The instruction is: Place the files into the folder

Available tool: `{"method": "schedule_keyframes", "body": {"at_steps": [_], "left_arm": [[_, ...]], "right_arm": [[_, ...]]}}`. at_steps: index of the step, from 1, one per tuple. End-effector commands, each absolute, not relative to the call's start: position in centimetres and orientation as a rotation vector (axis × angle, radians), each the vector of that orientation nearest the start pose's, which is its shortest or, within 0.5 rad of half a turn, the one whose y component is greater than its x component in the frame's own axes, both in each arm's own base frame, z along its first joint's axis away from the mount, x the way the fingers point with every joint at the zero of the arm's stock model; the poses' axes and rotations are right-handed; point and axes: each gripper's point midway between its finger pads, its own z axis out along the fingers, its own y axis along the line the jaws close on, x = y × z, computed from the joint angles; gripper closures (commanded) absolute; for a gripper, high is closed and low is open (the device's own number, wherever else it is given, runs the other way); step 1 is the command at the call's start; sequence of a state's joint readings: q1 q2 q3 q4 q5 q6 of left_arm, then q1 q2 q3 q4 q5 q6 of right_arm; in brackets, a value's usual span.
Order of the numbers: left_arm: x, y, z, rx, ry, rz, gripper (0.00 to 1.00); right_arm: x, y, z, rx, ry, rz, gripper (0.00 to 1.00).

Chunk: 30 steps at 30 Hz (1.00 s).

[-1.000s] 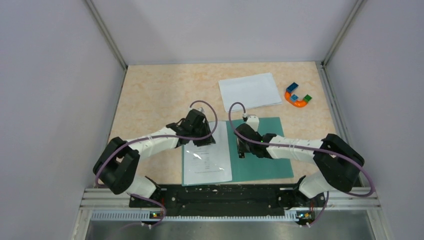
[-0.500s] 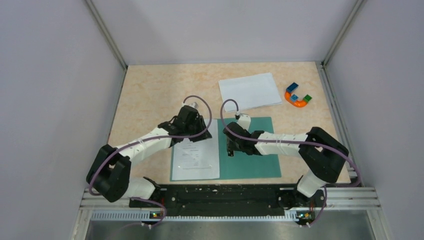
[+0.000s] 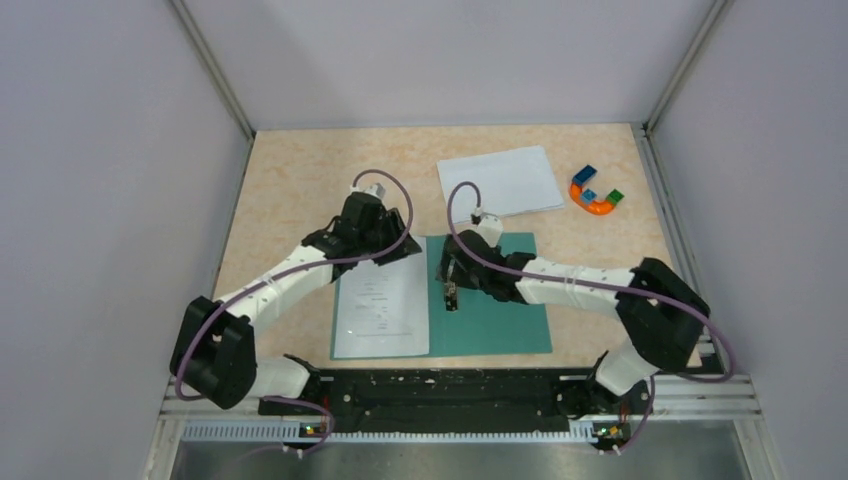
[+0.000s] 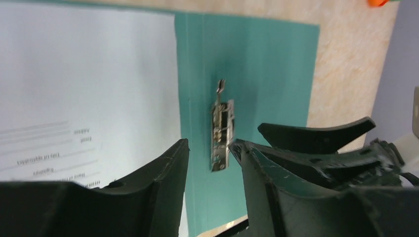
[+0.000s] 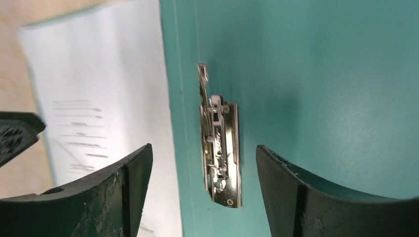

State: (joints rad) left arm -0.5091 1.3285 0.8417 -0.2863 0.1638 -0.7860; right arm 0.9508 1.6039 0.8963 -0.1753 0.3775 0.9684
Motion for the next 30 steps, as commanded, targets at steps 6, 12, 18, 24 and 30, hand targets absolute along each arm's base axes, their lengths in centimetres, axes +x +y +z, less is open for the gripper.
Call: {"method": "schedule_keyframes", "body": {"at_steps": [6,12,18,24,30], "left_arm": [[42.6,-22.5,22.4,-0.22,2.062,-0.779,0.42],[52.8,-23.7,23.4,-0.102,1.978,-0.845,0.37],[60.5,-25.1,20.4,-0.039,1.926,-0.861,0.35],[65.3,-26.4,17.5,-0.101,1.81,-0.93,0.33],[68.6,-27.1,15.3,-0.22,1.714,-0.987,0.32]], "right_arm": [[34.3,19.3,15.7,0.532,2.064,0.634,0.15],[38.6,12.7,15.9,0.714,1.946,0.634,0.12],[41.9,11.2,13.7,0.819,1.898,0.688,0.12],[42.0,11.3,9.7,0.944,1.888,0.73,0.09],[43.4,11.4,7.3,0.969,1.915,0.689,0.08]]}}
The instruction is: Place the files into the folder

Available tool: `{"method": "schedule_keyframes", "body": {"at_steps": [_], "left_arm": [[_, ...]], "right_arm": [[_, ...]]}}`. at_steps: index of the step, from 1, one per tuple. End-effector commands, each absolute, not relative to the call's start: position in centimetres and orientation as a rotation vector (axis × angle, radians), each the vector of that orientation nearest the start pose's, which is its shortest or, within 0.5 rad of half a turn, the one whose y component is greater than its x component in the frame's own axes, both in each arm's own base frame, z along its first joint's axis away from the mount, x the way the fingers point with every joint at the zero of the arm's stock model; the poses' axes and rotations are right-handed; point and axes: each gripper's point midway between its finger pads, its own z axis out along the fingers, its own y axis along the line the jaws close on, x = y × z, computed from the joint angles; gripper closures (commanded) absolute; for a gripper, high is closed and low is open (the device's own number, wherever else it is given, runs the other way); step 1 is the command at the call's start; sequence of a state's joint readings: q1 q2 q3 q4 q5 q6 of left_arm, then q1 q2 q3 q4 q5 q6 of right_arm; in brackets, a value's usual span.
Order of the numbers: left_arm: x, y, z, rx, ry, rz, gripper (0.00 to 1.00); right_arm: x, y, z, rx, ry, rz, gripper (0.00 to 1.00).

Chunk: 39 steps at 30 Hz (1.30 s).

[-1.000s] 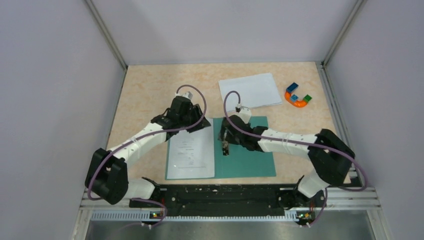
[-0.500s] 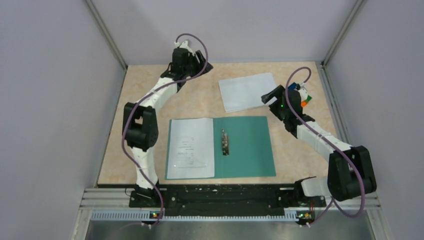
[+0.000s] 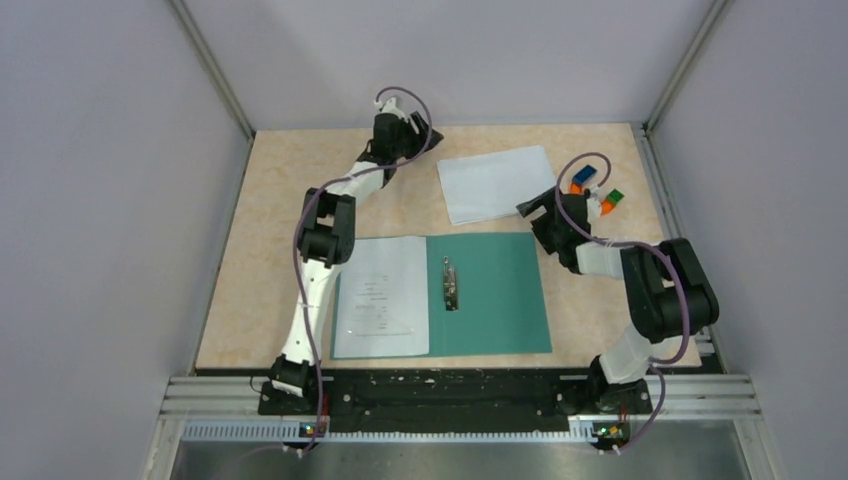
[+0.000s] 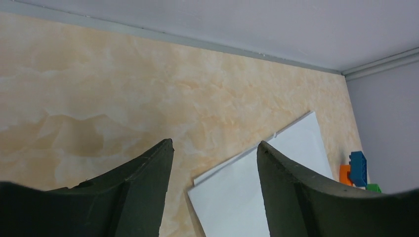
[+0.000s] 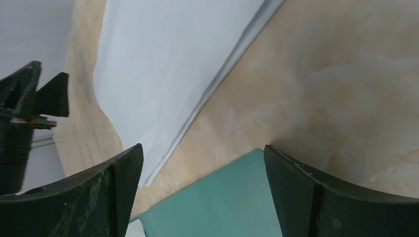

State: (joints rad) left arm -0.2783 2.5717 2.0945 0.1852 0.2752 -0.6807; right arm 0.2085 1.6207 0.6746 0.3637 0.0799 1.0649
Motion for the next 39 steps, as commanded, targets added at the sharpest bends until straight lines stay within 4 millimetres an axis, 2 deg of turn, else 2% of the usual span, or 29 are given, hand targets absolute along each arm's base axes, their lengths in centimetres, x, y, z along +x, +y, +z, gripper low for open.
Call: {"method": "schedule_keyframes", "body": {"at_steps": [1,7,16,25,33,39], "left_arm": [[69.0,-27.2,14.9,-0.238,1.711,-0.991,0.32],[69.5,-27.9,11.3,-0.338,1.782,-0.938,0.32],[67.8,-28.7,7.1,-0.456,1.967,-0.889,0.46],[65.7,-28.8,5.0,-0.476,2.12,-0.831,0.55],[63.2,-29.9,3.8,-0.446,2.234,-0.846,0.67],[60.9,-29.3,3.0,-0.443,2.306,-0.81,0.72]], "right_arm": [[43.6,11.3,6.9,0.975,1.918,0.678,0.09],[44.6,10.9,5.4,0.988,1.95,0.611,0.09],[46.1,11.3,3.3,0.984,2.001,0.605,0.09],[47.2,11.3,2.7,0.97,2.025,0.602,0.09],[48.4,11.8,2.6,0.929,2.054,0.609,0.09],[49.0,12.0,2.5,0.906,2.073,0.613,0.09]]}}
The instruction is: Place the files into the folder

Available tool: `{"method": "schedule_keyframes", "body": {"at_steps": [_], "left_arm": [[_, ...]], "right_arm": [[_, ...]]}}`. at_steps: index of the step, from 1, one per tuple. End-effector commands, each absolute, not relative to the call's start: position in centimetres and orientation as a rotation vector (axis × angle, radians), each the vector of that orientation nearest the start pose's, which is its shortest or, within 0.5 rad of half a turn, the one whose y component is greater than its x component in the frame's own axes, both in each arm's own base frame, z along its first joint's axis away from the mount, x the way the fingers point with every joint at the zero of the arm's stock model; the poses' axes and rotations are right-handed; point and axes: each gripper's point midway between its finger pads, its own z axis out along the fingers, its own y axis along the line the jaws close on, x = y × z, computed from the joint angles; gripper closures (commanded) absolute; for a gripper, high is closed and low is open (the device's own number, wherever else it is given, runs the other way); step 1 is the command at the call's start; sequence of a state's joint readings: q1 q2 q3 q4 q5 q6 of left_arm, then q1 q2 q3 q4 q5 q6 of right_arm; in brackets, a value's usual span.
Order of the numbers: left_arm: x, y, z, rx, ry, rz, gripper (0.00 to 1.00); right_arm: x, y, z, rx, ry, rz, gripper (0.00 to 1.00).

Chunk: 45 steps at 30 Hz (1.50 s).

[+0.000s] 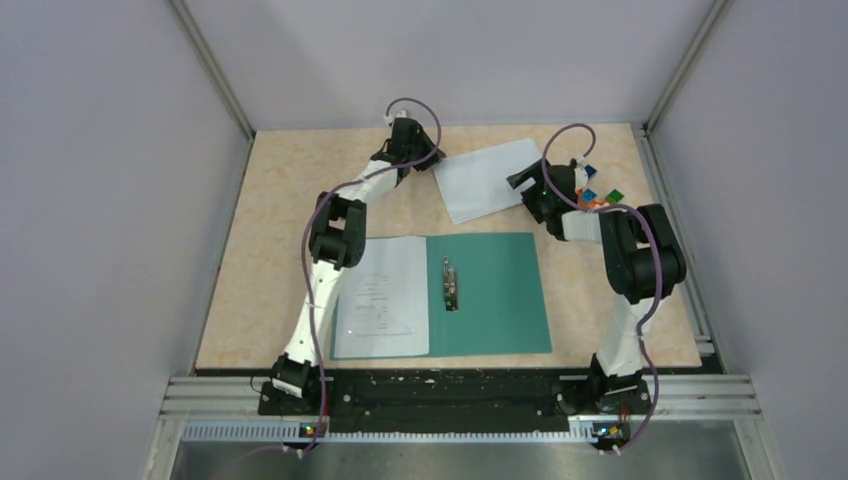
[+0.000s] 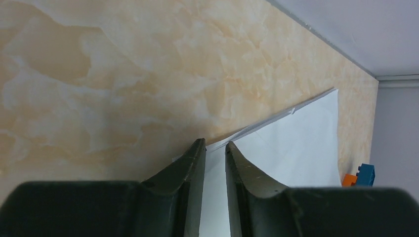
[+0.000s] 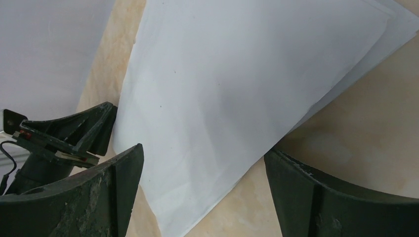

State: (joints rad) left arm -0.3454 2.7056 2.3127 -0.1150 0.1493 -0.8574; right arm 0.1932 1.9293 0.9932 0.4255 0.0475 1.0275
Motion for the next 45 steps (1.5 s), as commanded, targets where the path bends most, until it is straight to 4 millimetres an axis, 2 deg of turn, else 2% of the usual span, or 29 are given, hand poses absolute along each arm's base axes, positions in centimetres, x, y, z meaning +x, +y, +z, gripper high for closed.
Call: {"method": "schedule_keyframes", "body": {"at_steps": [1,9,15,25,32,39,45], "left_arm": [[60.7,-29.3,3.1,-0.441,2.312,-0.807,0.73],[58.2,-29.8,2.4,-0.402,2.392,-0.786,0.77],[56.8,-30.6,2.4,-0.365,2.434,-0.806,0.79],[54.1,-31.0,2.7,-0.291,2.513,-0.885,0.81],[52.7,-30.6,3.7,-0.259,2.528,-0.876,0.81],[51.2,-29.3,3.1,-0.286,2.559,-0.813,0.84],[50.1,-27.5,2.4,-0.322,2.574,-0.71,0.87]], "right_arm": [[49.1,12.0,2.5,0.906,2.072,0.613,0.09],[49.4,12.1,2.6,0.898,2.075,0.638,0.09],[49.8,13.8,2.9,0.849,2.09,0.754,0.1],[50.5,14.5,2.8,0.843,2.101,0.802,0.09],[49.6,13.0,2.1,0.865,2.151,0.715,0.09],[48.3,10.6,2.0,0.801,2.218,0.541,0.09],[47.8,8.9,2.7,0.731,2.239,0.476,0.09]]}}
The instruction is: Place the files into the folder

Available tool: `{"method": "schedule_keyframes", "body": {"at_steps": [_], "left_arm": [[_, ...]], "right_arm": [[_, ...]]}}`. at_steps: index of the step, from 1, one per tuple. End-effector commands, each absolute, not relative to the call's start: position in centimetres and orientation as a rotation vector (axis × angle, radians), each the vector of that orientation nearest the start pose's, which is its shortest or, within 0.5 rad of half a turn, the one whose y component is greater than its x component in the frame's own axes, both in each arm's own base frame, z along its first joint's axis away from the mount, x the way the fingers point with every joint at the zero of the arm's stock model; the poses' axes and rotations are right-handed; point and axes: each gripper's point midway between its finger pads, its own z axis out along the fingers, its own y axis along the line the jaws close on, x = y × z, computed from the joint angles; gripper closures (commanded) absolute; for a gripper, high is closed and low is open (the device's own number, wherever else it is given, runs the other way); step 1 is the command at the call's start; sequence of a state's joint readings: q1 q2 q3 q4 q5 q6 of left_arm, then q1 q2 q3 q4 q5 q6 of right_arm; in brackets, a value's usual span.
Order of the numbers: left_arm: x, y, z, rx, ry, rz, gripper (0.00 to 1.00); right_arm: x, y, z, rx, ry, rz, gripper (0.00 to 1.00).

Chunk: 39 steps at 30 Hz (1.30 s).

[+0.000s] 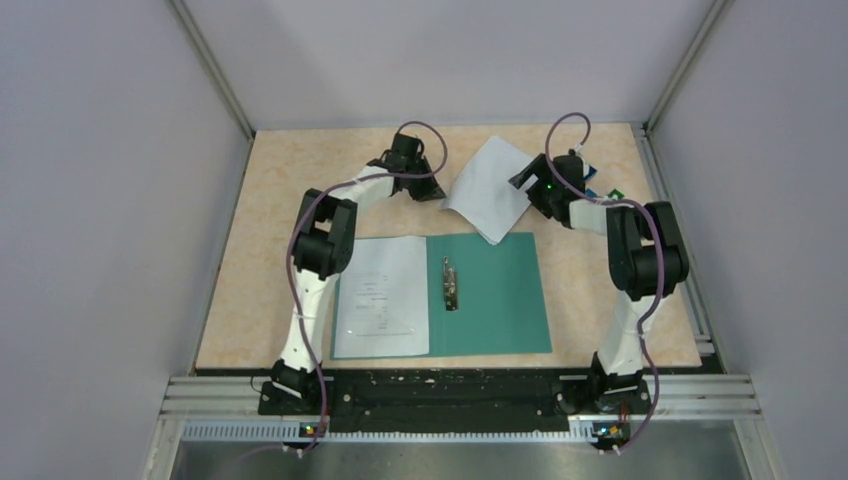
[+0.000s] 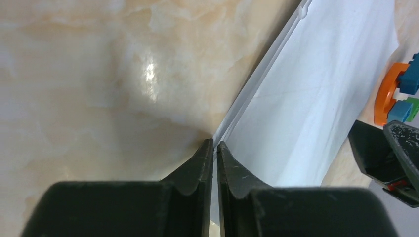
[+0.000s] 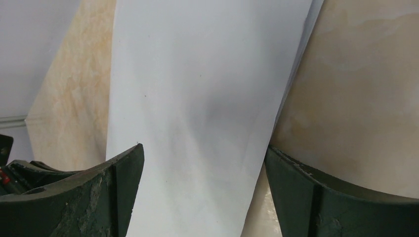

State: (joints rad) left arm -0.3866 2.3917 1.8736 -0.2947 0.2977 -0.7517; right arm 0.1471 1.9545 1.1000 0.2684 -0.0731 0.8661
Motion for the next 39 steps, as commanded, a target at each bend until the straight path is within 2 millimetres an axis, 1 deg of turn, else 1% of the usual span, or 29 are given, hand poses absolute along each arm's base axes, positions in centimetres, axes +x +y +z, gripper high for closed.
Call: {"method": "schedule_keyframes", "body": {"at_steps": [1,3,5,7,10,12,13,16,17,19,21,22,23,25,26,28,30,34,39], "left_arm": [[50.0,-27.2,2.4,-0.328,2.575,-0.692,0.87],[49.9,-26.8,2.5,-0.33,2.581,-0.669,0.87],[49.8,-26.8,2.6,-0.323,2.582,-0.672,0.87],[50.0,-26.9,3.0,-0.306,2.571,-0.682,0.82],[50.6,-27.0,4.7,-0.264,2.532,-0.703,0.74],[51.3,-27.1,6.3,-0.219,2.495,-0.716,0.67],[51.6,-27.2,7.1,-0.194,2.473,-0.728,0.64],[53.0,-28.1,9.8,-0.078,2.372,-0.788,0.52],[53.3,-28.5,10.3,-0.05,2.346,-0.807,0.48],[54.3,-29.3,11.2,0.025,2.282,-0.847,0.42],[55.5,-30.3,11.3,0.096,2.239,-0.878,0.37],[56.0,-30.8,11.0,0.113,2.235,-0.903,0.34],[56.7,-31.7,11.6,0.138,2.209,-0.951,0.32],[57.7,-32.7,10.7,0.141,2.214,-1.0,0.29],[58.2,-32.9,9.8,0.124,2.221,-1.007,0.28],[58.9,-33.3,8.5,0.088,2.224,-1.02,0.28],[59.2,-33.5,7.3,0.058,2.228,-1.037,0.27],[59.1,-34.3,5.9,0.034,2.239,-1.059,0.27],[58.0,-35.0,4.2,0.025,2.303,-1.039,0.28]], "right_arm": [[47.9,8.8,2.7,0.713,2.247,0.475,0.09],[48.3,8.9,2.8,0.673,2.262,0.483,0.09],[48.8,9.1,2.7,0.637,2.28,0.491,0.09],[49.2,9.2,2.8,0.613,2.296,0.481,0.09],[49.3,8.9,3.3,0.592,2.3,0.455,0.08],[49.6,8.6,3.8,0.581,2.29,0.436,0.08],[49.2,8.5,3.8,0.58,2.31,0.426,0.08],[49.0,7.9,4.6,0.587,2.311,0.415,0.07],[48.9,7.7,4.9,0.591,2.307,0.415,0.07],[48.5,7.5,5.4,0.602,2.308,0.427,0.07],[47.9,7.8,5.9,0.609,2.315,0.457,0.06],[47.4,7.9,5.7,0.621,2.324,0.47,0.06],[46.9,8.2,5.7,0.633,2.332,0.493,0.06],[46.0,8.9,5.6,0.659,2.337,0.554,0.06],[45.6,9.2,5.5,0.675,2.336,0.583,0.06],[44.9,9.9,5.2,0.709,2.327,0.642,0.01],[44.4,10.2,4.8,0.747,2.32,0.674,0.01],[44.0,10.6,4.1,0.805,2.291,0.685,0.01],[43.9,10.6,3.5,0.857,2.271,0.657,0.01]]}}
